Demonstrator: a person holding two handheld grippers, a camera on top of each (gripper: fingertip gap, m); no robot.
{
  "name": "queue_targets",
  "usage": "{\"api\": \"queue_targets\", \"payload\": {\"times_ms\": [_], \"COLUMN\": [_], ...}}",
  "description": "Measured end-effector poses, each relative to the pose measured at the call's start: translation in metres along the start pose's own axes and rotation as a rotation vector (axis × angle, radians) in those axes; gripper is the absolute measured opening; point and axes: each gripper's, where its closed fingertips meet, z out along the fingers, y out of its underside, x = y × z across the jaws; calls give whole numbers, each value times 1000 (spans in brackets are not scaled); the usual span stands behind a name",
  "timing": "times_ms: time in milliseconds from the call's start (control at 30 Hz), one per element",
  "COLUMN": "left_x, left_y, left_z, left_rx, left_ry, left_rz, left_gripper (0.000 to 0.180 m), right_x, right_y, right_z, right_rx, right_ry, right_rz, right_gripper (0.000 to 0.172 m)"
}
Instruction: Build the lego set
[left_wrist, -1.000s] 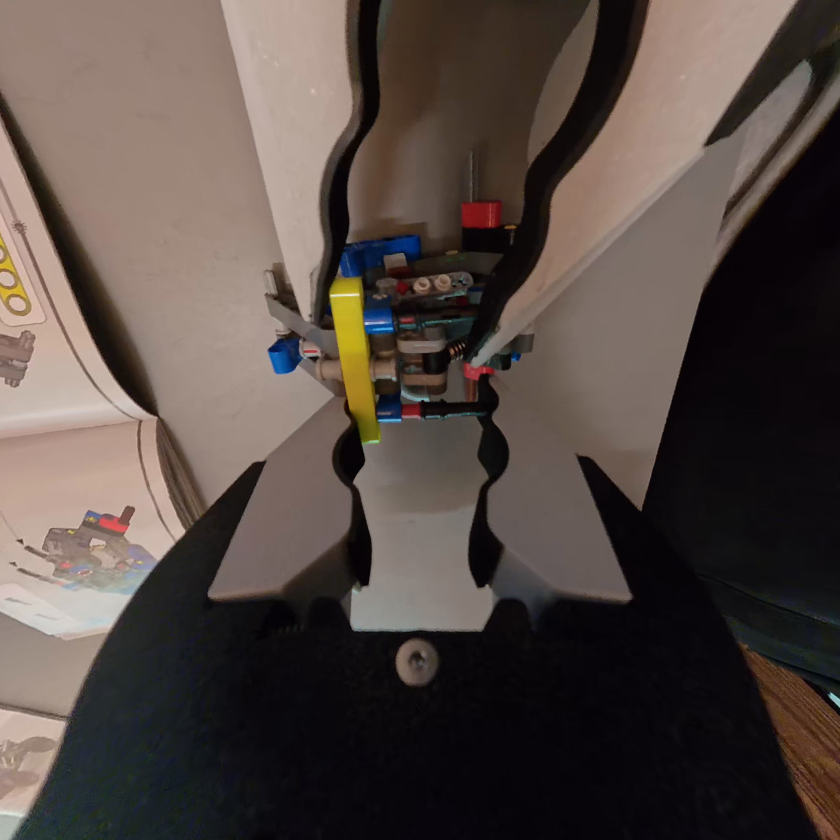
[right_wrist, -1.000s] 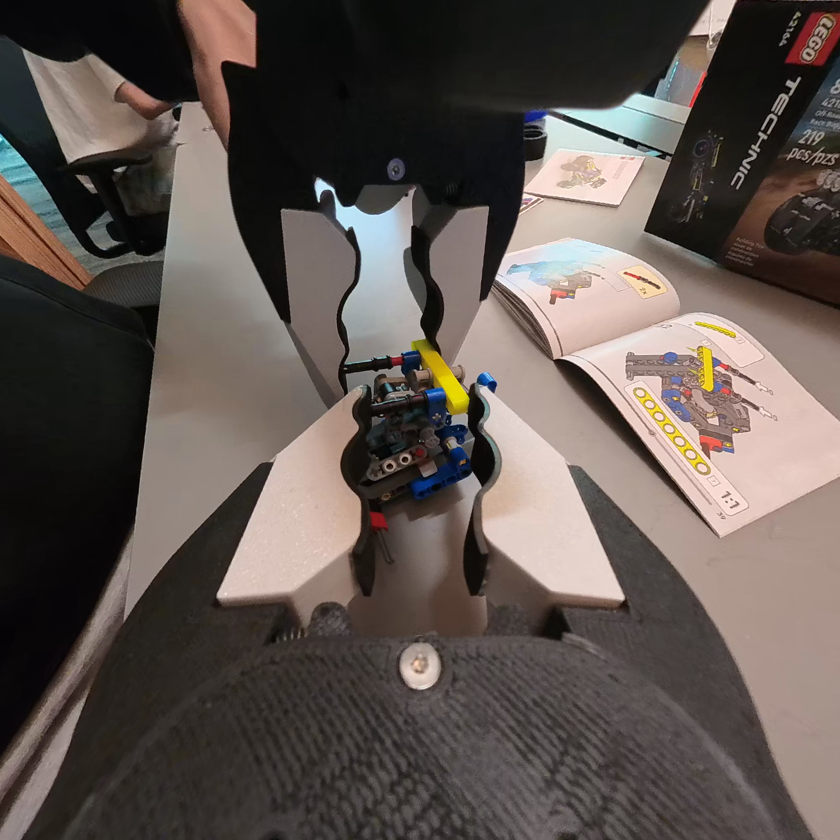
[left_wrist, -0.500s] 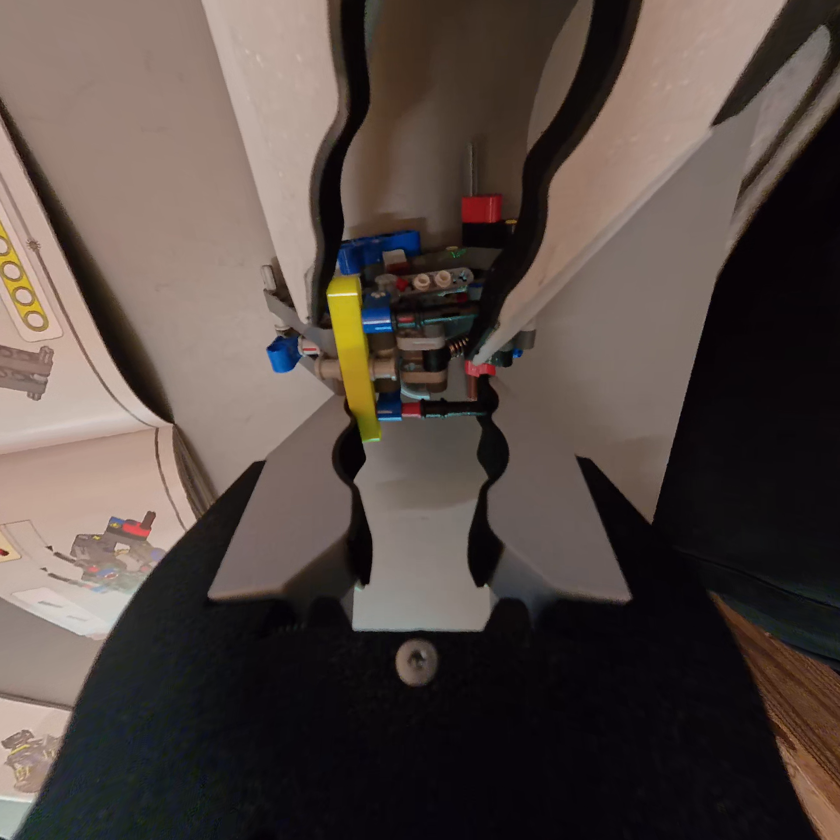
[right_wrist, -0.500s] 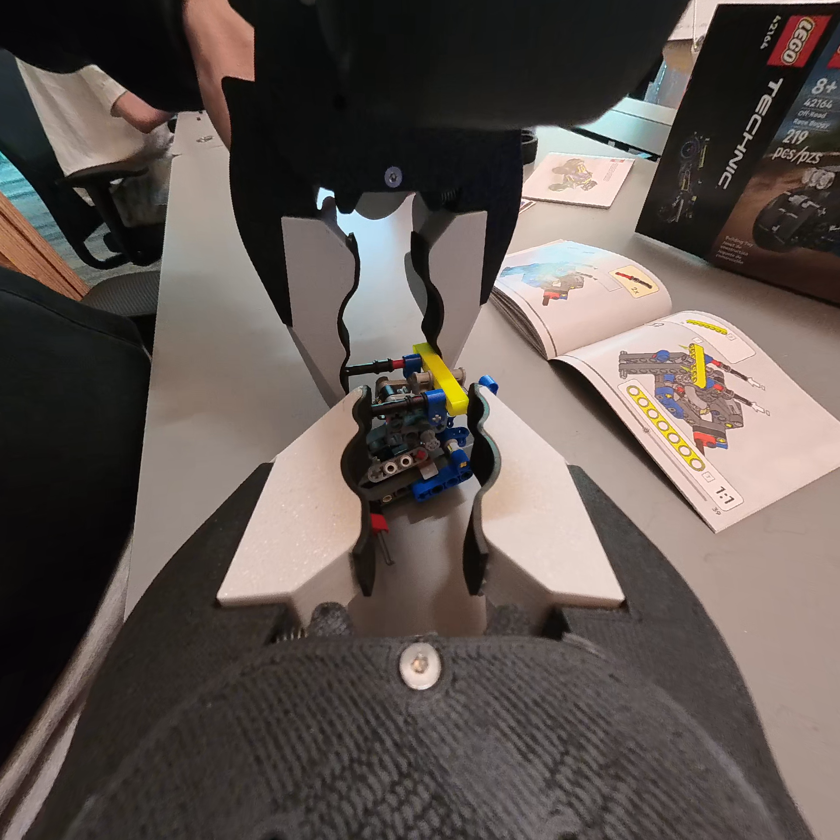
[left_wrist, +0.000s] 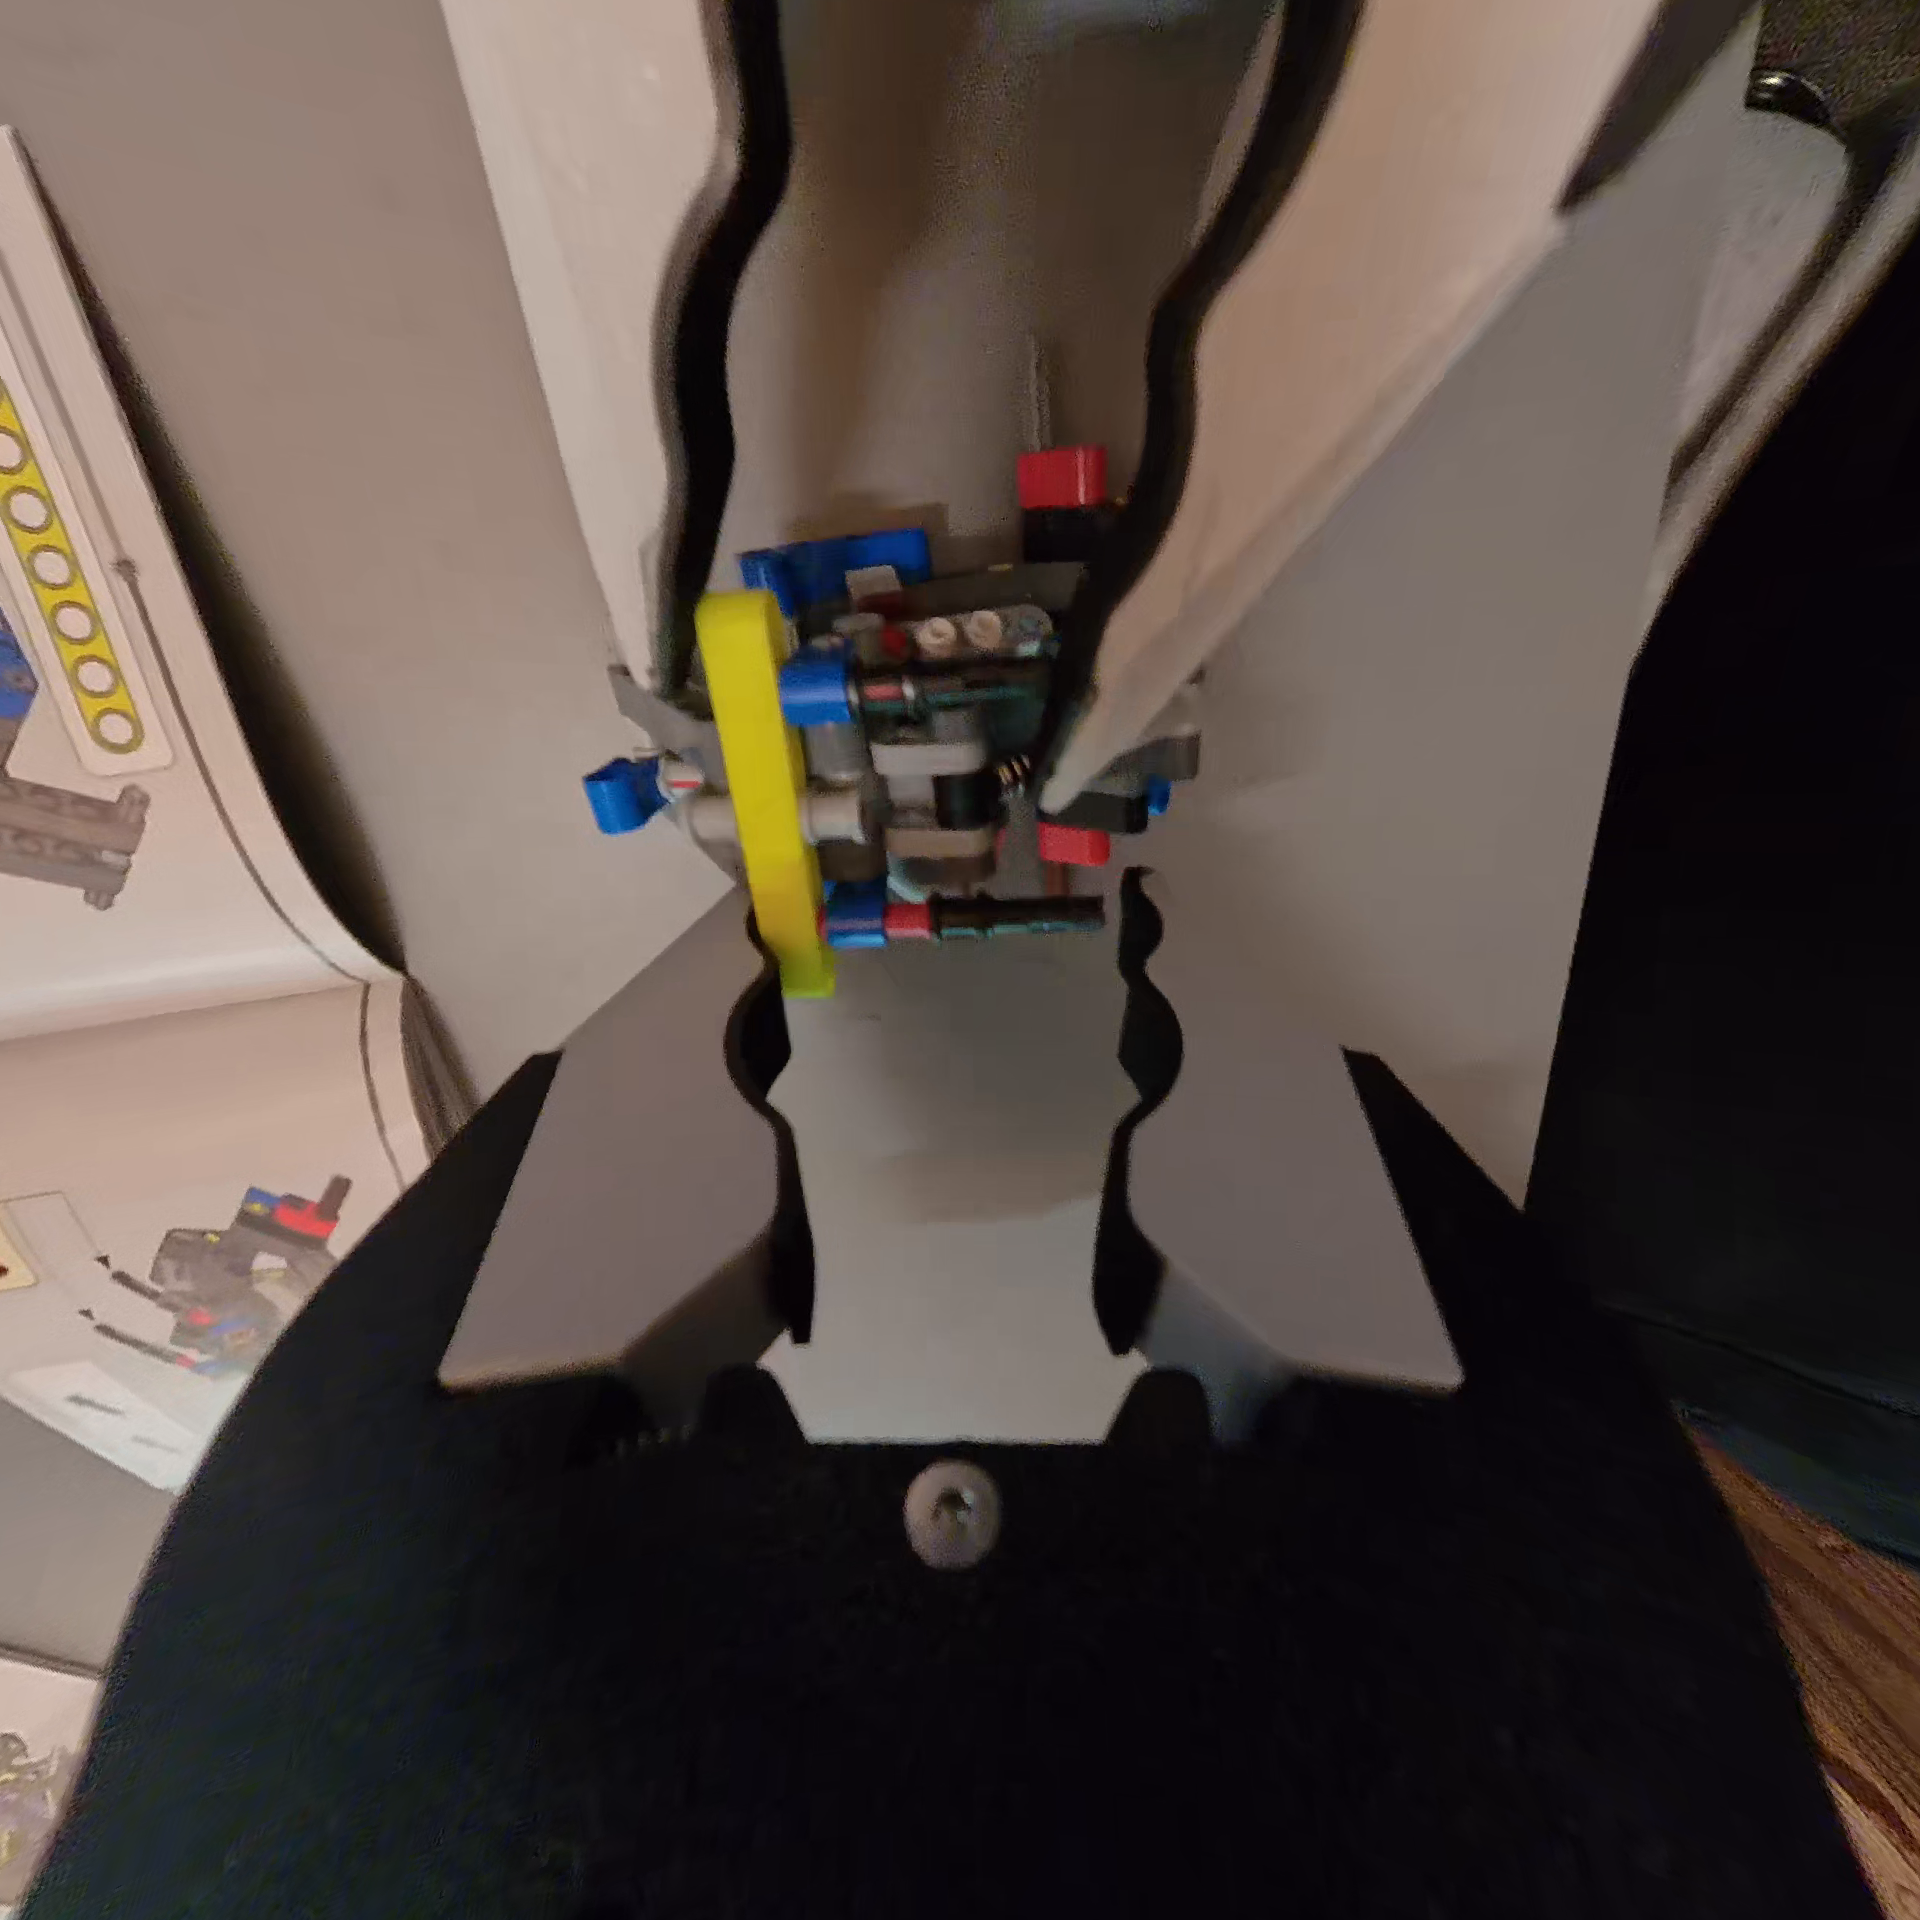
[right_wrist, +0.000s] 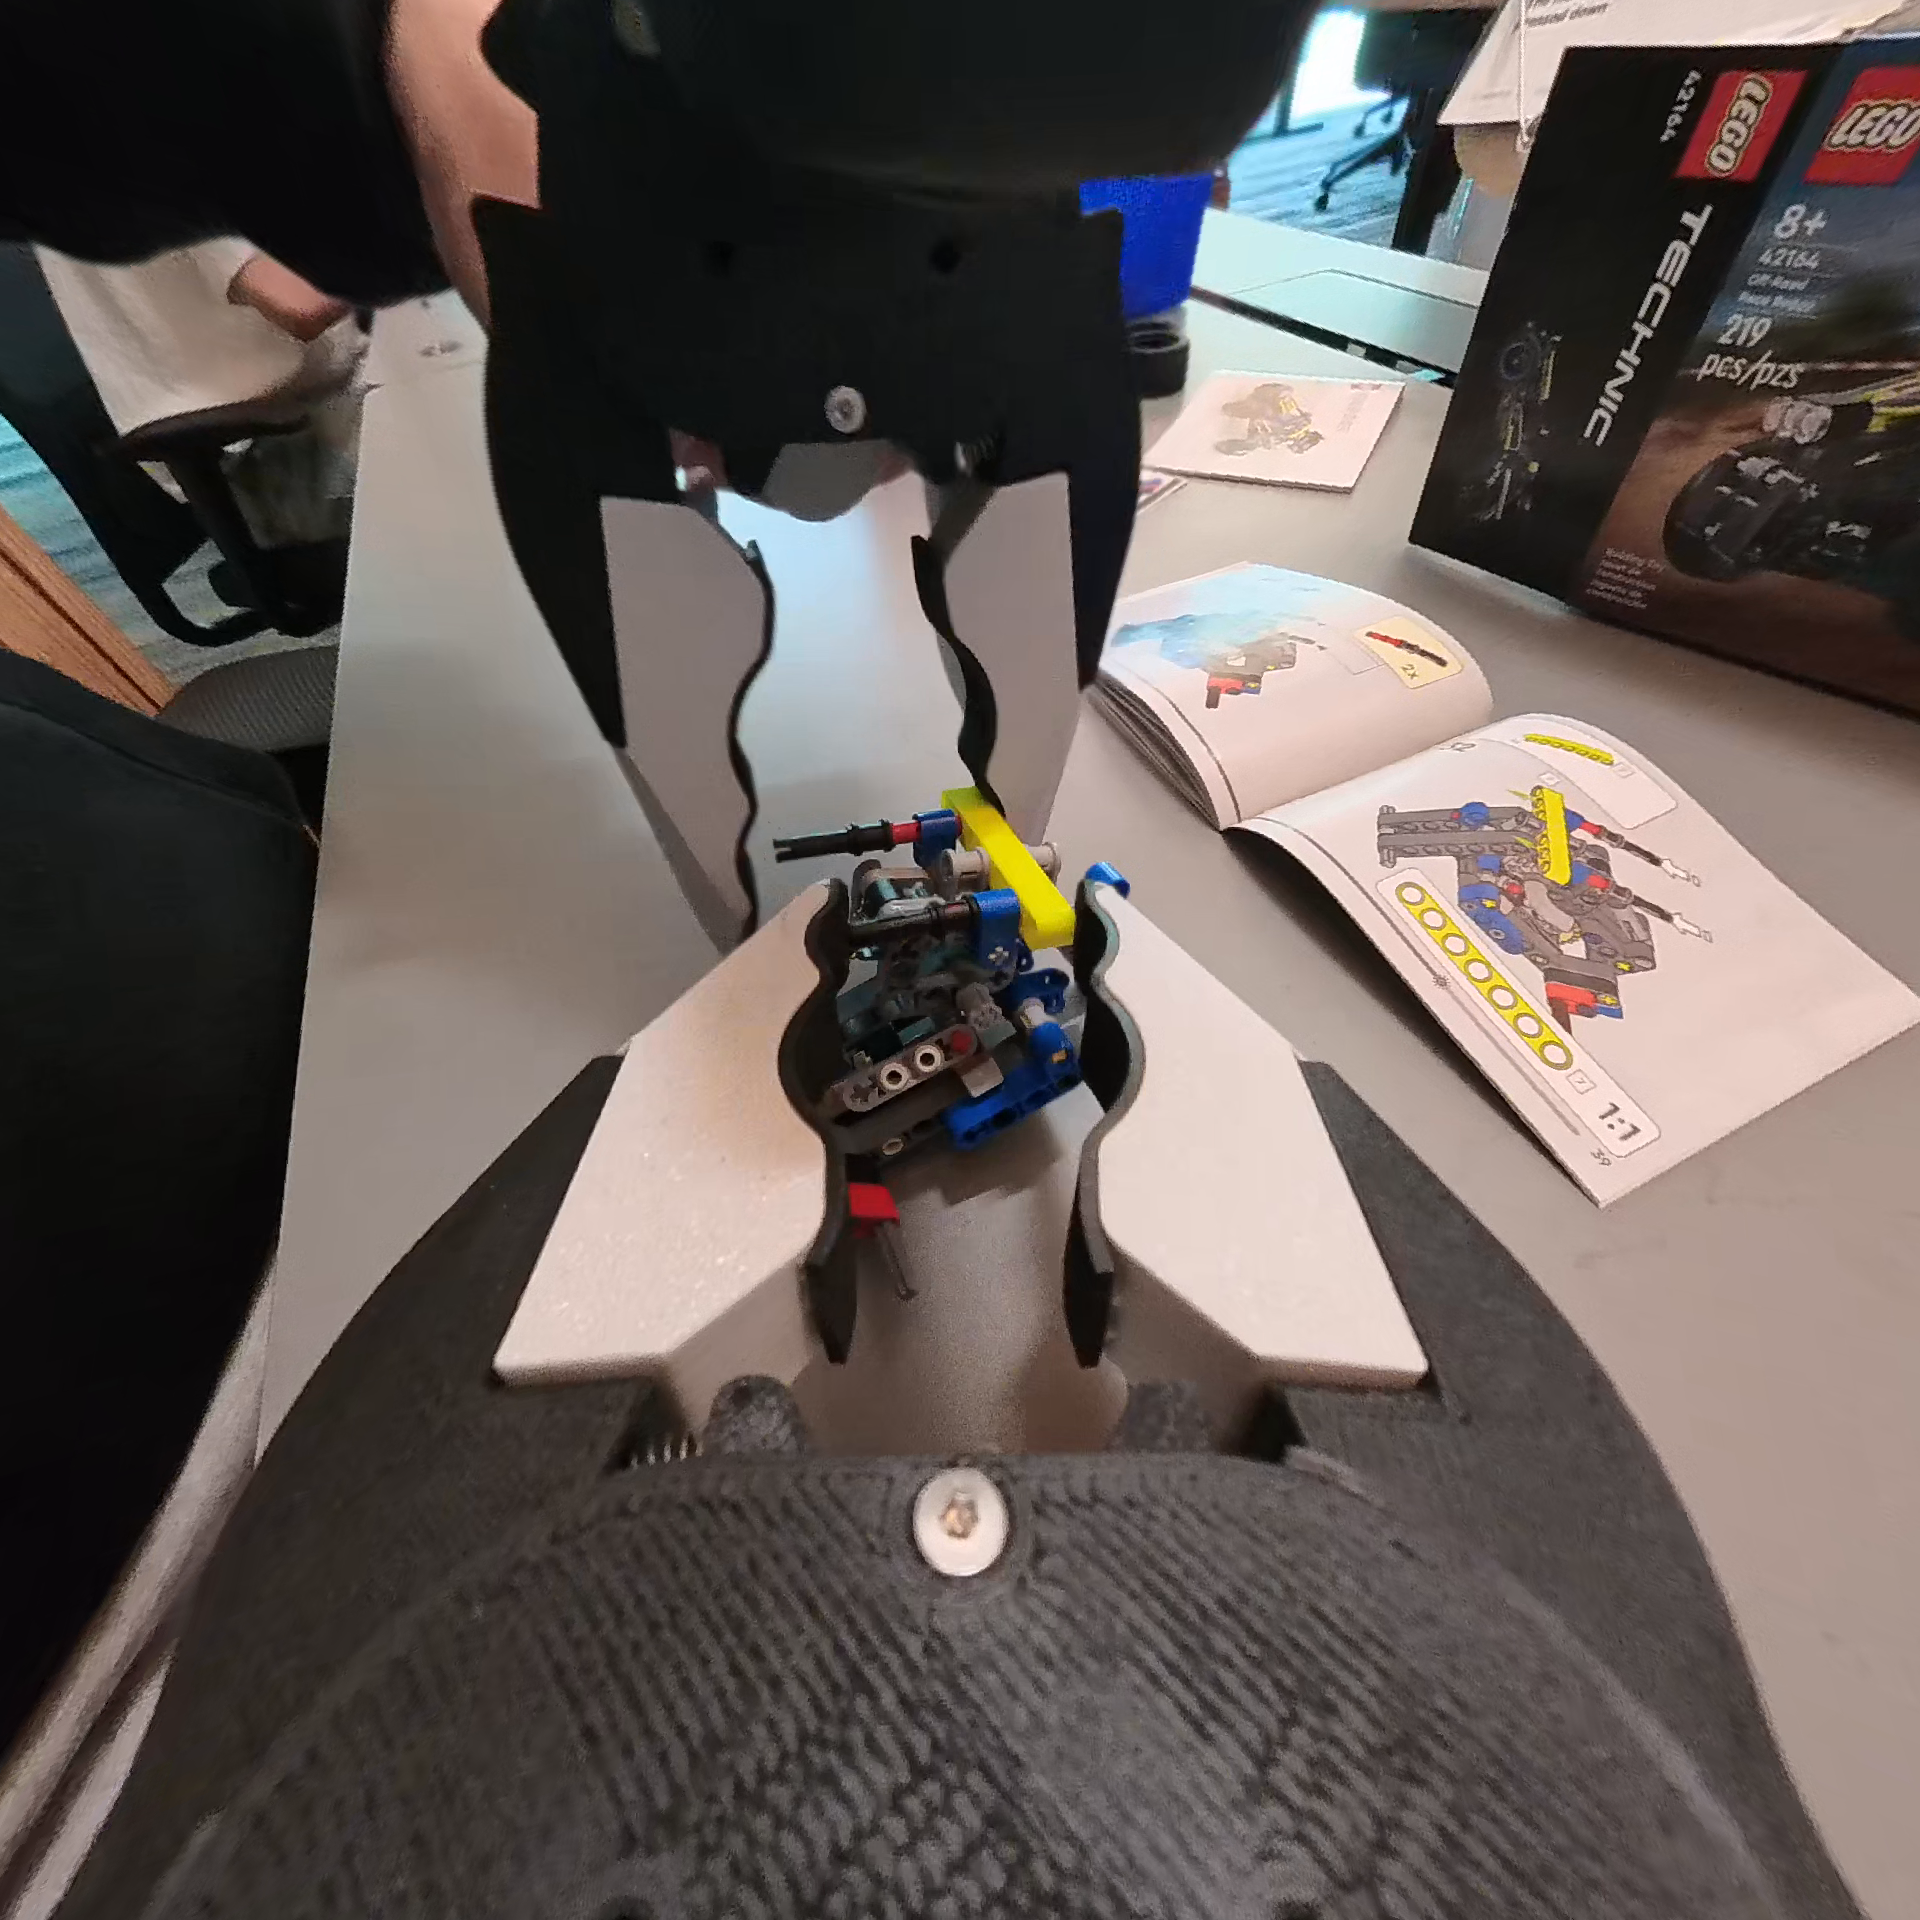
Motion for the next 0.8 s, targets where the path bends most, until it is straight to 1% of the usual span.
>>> {"api": "queue_targets", "payload": {"times_ms": [67, 133, 167, 200, 233, 267, 300, 333, 367, 400, 433, 467, 533, 567, 600, 633, 700, 733, 800], "left_x": [-2, -2, -3, -4, -7, -8, -3, 5, 11, 16, 21, 23, 24, 28, 31, 28, 18, 15, 17], "left_y": [5, 9, 9, 10, 10, 10, 11, 12, 13, 16, 17, 18, 15, 10, 6, 3, 1, -1, -8], "left_z": [-4, -14, -22, -31, -42, -54, -63, -66, -64, -58, -51, -44, -35, -31, -29, -29, -31, -32, -34], "left_rx": [43, 151, 238, 330, 437, 548, 641, 706, 746, 758, 752, 740, 744, 764, 790, 815, 862, 887, 923], "left_ry": [-79, -154, -201, -262, -346, -430, -474, -483, -478, -465, -448, -444, -441, -411, -387, -385, -395, -383, -324], "left_rz": [-3, -31, -48, -58, -69, -86, -99, -117, -142, -169, -172, -163, -162, -157, -160, -179, -220, -233, -219], "left_gripper": [62, 64, 67, 63, 63, 62, 63, 71, 79, 81, 81, 80, 74, 68, 59, 48, 37, 28, 26], "right_x": [-2, -2, -1, 2, 3, 4, 5, 9, 15, 22, 29, 31, 17, 13, 10, 6, -6, -8, -8], "right_y": [0, 0, -2, -7, -15, -23, -28, -28, -22, -13, -6, -2, -2, 1, 6, 9, 11, 12, 14], "right_z": [0, -3, -7, -12, -20, -30, -39, -46, -50, -49, -45, -39, -27, -21, -15, -11, -5, -3, -1], "right_rx": [-1, 6, 16, 34, 67, 109, 137, 138, 106, 58, 26, 12, 12, -15, -58, -83, -89, -100, -104], "right_ry": [-5, -4, 2, 14, 21, 22, 24, 29, 34, 27, 12, -19, -131, -159, -180, -211, -270, -263, -206], "right_rz": [-18, -33, -40, -45, -46, -49, -59, -69, -58, -22, 25, 57, 77, 87, 83, 64, 23, 12, -11], "right_gripper": [41, 41, 41, 42, 45, 44, 43, 41, 43, 50, 52, 49, 44, 48, 53, 52, 54, 54, 47]}}
